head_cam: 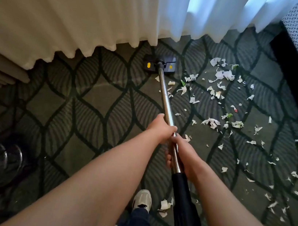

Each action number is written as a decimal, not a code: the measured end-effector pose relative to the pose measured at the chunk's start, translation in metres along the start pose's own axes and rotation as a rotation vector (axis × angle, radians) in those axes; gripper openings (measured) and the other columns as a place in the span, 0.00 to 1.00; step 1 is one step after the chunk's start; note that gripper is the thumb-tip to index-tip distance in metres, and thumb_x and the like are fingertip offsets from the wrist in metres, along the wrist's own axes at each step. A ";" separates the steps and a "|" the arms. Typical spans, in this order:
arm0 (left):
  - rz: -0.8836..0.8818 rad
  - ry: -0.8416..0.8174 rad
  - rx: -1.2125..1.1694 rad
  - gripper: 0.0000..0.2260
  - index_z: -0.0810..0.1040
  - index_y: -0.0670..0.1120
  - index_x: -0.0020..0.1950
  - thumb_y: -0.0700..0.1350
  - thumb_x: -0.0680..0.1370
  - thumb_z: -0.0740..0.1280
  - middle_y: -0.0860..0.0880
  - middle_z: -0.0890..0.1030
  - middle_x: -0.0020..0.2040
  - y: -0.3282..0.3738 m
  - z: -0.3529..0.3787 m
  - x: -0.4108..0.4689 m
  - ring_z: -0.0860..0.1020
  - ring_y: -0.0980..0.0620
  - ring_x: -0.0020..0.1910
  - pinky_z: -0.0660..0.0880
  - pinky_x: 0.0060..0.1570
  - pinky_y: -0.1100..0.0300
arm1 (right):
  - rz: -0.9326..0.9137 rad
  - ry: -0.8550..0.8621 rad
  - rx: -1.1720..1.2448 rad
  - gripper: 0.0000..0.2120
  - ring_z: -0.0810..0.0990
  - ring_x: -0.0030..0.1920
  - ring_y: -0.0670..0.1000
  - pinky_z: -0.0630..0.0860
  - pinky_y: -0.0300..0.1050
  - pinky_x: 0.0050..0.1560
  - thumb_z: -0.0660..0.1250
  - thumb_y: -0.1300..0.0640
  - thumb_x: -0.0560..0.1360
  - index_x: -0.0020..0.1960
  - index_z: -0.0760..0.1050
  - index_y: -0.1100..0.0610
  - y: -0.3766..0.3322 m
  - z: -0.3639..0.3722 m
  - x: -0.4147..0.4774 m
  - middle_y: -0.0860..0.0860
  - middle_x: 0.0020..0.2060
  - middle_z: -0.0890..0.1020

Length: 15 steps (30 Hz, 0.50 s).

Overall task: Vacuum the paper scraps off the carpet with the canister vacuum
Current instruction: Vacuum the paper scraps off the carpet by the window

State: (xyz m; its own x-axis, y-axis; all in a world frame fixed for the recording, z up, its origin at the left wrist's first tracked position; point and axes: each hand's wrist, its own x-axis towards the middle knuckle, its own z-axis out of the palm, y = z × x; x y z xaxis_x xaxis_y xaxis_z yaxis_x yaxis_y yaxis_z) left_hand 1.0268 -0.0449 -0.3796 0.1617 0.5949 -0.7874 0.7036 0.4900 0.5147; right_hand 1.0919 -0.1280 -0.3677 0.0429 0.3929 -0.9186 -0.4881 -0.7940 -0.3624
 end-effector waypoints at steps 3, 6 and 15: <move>0.048 -0.010 0.001 0.11 0.76 0.48 0.56 0.45 0.74 0.69 0.45 0.81 0.54 0.009 0.011 0.000 0.81 0.44 0.50 0.80 0.53 0.48 | -0.103 0.037 -0.065 0.09 0.71 0.21 0.49 0.69 0.37 0.21 0.55 0.55 0.81 0.48 0.73 0.50 -0.011 -0.009 -0.005 0.52 0.28 0.74; 0.040 -0.045 -0.069 0.03 0.76 0.46 0.42 0.44 0.72 0.69 0.41 0.83 0.49 0.017 0.021 -0.004 0.83 0.42 0.47 0.82 0.48 0.46 | -0.117 0.030 -0.088 0.11 0.71 0.21 0.48 0.69 0.37 0.20 0.54 0.56 0.81 0.56 0.74 0.49 -0.020 -0.023 -0.013 0.52 0.27 0.74; 0.049 -0.032 -0.017 0.04 0.78 0.43 0.44 0.43 0.73 0.67 0.42 0.83 0.46 0.005 0.068 -0.042 0.84 0.43 0.44 0.82 0.45 0.49 | -0.091 0.084 -0.147 0.13 0.71 0.21 0.47 0.70 0.37 0.21 0.54 0.53 0.82 0.60 0.75 0.50 0.016 -0.064 -0.043 0.57 0.42 0.75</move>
State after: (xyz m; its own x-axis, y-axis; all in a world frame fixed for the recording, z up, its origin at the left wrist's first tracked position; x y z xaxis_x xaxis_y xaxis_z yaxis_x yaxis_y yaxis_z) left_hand 1.0705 -0.1112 -0.3671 0.2178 0.5975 -0.7718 0.6823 0.4722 0.5581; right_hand 1.1381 -0.1871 -0.3437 0.1565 0.4306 -0.8889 -0.3467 -0.8187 -0.4577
